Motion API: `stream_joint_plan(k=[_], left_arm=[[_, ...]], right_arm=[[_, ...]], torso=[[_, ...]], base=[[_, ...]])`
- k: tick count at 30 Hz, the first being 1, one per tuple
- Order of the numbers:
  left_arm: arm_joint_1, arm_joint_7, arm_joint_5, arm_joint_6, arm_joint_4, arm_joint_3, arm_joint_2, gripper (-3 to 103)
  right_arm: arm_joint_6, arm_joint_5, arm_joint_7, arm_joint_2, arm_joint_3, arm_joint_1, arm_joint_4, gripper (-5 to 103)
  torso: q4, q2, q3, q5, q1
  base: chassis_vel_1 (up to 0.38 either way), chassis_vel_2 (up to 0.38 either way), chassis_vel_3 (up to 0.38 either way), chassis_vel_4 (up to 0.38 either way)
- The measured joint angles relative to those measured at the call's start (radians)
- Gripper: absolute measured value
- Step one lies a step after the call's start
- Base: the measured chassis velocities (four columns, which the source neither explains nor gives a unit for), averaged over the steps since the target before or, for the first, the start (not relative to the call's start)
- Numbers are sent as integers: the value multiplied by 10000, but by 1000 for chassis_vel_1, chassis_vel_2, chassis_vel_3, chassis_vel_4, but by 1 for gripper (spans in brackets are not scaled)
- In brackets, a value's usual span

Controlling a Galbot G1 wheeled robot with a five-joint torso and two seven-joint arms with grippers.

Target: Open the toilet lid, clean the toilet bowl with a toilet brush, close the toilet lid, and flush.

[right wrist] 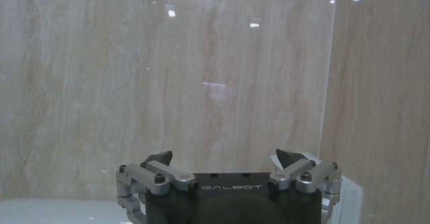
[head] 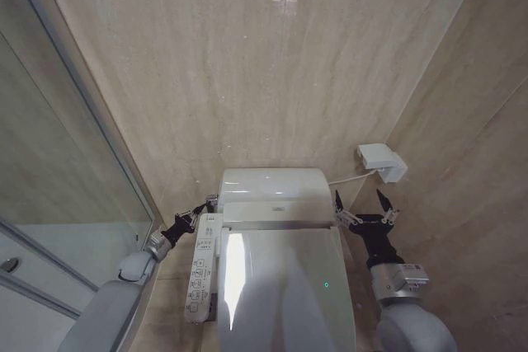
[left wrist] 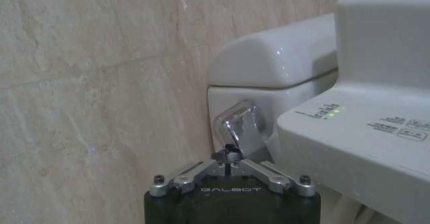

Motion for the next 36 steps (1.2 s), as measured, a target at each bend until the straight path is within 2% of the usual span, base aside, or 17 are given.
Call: stream_joint_plan(k=[19,27,31,36], left_arm=[[-1,46,-28,-49,36,-46,-59,0],[308,6,-25,-4,-2,-526,-198,0],[883,-475,-313,146,-414,-1340,-263,0],[1435,-1044,-656,395,-1174,-1896,-219,0]], right_arm=[[0,0,0,0,0,0,0,100],[0,0,0,0,0,0,0,100],[0,0,0,0,0,0,0,100],[0,0,1,0,1,0,-1,100]], torso=[[5,0,0,1,-1],[3,1,0,1,-1],[5,2,-1,0,-2],[4,2,-1,2,-2]], base=[[0,0,0,0],[0,0,0,0],[0,0,0,0],[0,0,0,0]])
